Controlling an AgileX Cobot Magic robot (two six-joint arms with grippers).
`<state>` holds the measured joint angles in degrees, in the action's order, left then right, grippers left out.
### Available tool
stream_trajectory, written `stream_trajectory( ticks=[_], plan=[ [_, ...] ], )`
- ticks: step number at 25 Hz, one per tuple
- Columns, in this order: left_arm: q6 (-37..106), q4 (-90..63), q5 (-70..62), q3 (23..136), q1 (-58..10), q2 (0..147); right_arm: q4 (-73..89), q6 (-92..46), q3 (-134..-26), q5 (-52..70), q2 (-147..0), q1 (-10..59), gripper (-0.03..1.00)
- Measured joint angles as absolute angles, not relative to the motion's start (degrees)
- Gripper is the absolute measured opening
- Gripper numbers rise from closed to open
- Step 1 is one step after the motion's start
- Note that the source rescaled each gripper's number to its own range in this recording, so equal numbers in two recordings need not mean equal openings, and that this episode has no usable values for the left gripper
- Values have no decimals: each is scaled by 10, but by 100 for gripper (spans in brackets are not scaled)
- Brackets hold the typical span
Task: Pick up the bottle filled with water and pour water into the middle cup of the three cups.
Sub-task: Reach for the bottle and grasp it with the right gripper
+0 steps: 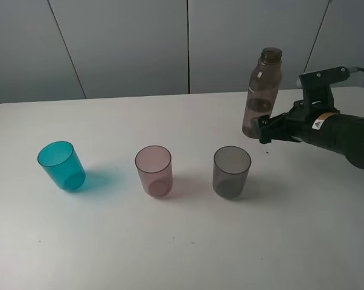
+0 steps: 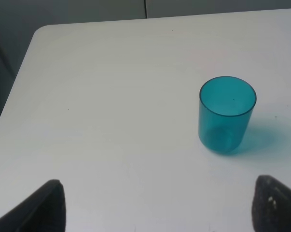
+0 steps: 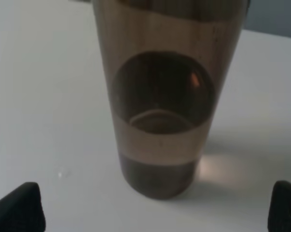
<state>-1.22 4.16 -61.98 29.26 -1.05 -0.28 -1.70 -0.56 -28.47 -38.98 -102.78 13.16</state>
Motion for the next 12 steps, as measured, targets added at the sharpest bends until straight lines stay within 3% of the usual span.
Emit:
stream_trajectory(
  ticks=[12],
  plan=[
    [-12, 42, -620, 293, -11, -3, -19, -4, -331, -439, -1117, 132, 100]
  ],
)
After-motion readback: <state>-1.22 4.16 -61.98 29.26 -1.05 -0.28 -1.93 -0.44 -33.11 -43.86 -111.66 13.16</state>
